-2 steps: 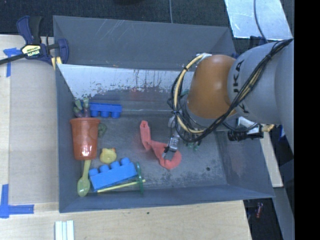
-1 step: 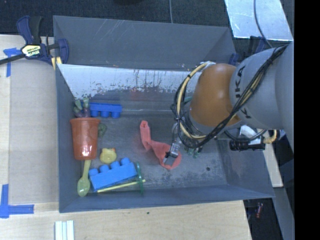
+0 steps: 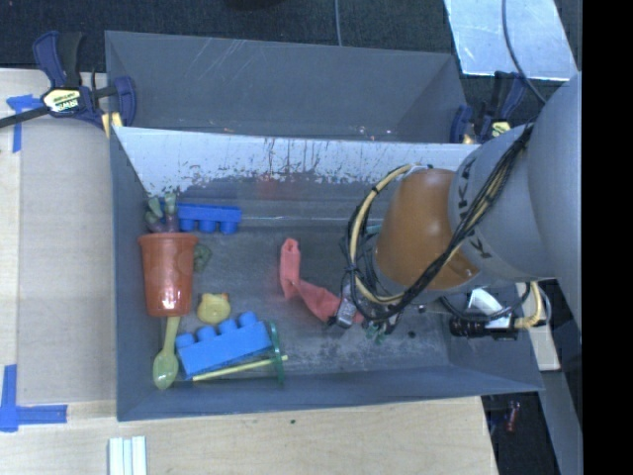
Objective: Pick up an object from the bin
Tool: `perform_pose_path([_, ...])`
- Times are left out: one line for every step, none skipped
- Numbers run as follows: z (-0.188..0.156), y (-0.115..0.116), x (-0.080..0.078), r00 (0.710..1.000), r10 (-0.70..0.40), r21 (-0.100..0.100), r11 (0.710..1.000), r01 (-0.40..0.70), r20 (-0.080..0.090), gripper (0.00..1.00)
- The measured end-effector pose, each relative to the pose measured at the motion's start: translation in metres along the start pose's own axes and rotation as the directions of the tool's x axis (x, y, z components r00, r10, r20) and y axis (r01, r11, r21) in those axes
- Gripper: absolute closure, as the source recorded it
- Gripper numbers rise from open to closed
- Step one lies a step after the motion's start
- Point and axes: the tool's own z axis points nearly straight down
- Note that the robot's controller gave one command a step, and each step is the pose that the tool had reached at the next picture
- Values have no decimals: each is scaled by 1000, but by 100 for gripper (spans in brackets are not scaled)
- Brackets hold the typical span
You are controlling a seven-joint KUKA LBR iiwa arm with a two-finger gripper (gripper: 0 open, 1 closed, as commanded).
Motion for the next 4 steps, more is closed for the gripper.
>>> perform_pose_path([0,0,0,1000,0,0,1000,0,0,100])
perform_pose_path([0,0,0,1000,-1,0,1000,1,0,100])
perform_pose_path([-57,6,17,1000,-28,4,1000,29,-5,100])
perform_pose_path([-125,12,16,1000,-30,4,1000,30,-5,100])
